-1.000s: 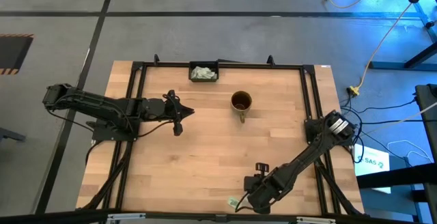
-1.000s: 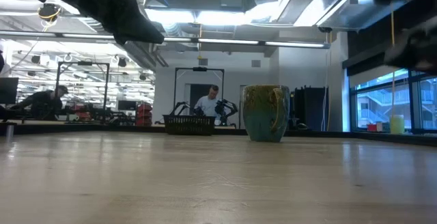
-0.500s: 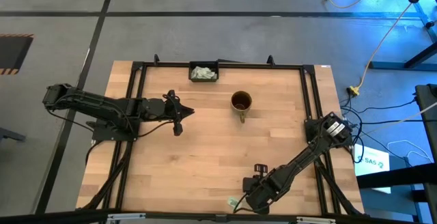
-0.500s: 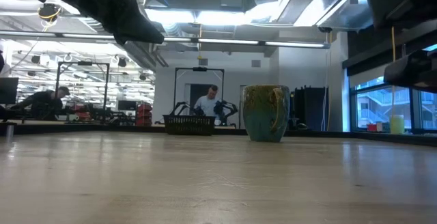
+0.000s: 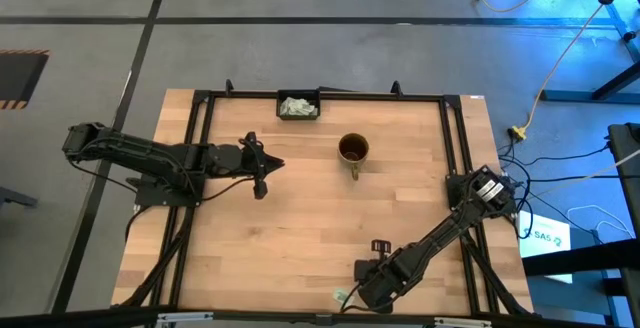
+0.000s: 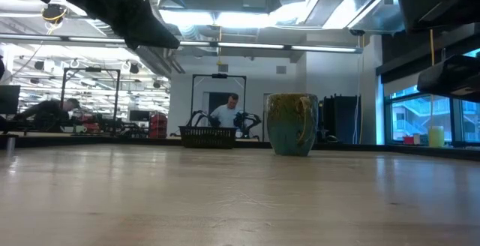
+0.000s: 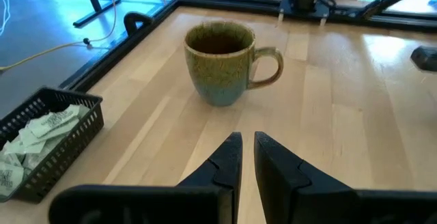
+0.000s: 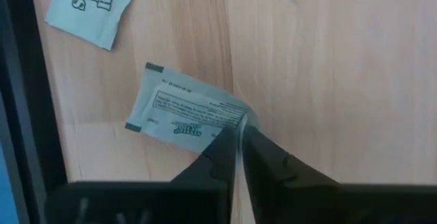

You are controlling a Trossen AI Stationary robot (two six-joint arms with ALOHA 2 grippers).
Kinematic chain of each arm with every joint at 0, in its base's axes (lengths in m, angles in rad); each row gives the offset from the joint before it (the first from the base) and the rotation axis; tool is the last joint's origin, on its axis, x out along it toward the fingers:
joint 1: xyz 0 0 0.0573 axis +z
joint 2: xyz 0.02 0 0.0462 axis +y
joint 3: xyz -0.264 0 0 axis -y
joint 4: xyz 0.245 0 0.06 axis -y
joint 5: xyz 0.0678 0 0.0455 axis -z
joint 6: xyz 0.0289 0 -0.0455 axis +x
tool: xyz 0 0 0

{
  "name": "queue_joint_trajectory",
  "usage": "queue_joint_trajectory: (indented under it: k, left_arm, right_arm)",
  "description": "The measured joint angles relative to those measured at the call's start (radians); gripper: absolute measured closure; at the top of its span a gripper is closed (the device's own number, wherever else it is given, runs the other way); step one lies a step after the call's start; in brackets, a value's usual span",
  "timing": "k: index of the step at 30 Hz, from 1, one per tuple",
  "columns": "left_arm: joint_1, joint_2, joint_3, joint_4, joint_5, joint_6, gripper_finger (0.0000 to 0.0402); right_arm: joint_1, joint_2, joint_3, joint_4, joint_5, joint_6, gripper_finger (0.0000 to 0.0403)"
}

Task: Pick and place Stevia / Truvia into bins
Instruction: Put the stevia packet into the black container

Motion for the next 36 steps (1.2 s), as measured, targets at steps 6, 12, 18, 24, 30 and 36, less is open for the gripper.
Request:
queue_joint_trajectory:
  k: [6, 12, 18, 24, 30, 36]
  left_arm:
    - [0.0, 0.003, -0.005, -0.002, 0.0, 0.0, 0.0368]
    - [0.0, 0.003, -0.005, -0.001, 0.0, 0.0, 0.0368]
    - [0.0, 0.003, -0.005, 0.0, 0.0, 0.0, 0.0368]
    - [0.0, 0.003, -0.005, -0.003, 0.001, 0.0, 0.0368]
    - [0.0, 0.003, -0.005, -0.004, 0.001, 0.0, 0.0368]
    - [0.0, 0.003, -0.005, -0.004, 0.001, 0.0, 0.0368]
  right_arm:
    - [0.0, 0.001, 0.017, -0.02, -0.004, 0.017, 0.0398]
    - [-0.015, 0.005, 0.105, -0.14, -0.016, -0.006, 0.0401]
    - [-0.073, -0.057, 0.217, -0.334, 0.021, -0.076, 0.0401]
    - [-0.158, -0.132, 0.352, -0.5, 0.151, -0.161, 0.0402]
    - [-0.321, -0.175, 0.534, -0.627, 0.241, -0.247, 0.0402]
    - [-0.55, -0.18, 0.681, -0.626, 0.25, -0.483, 0.0402]
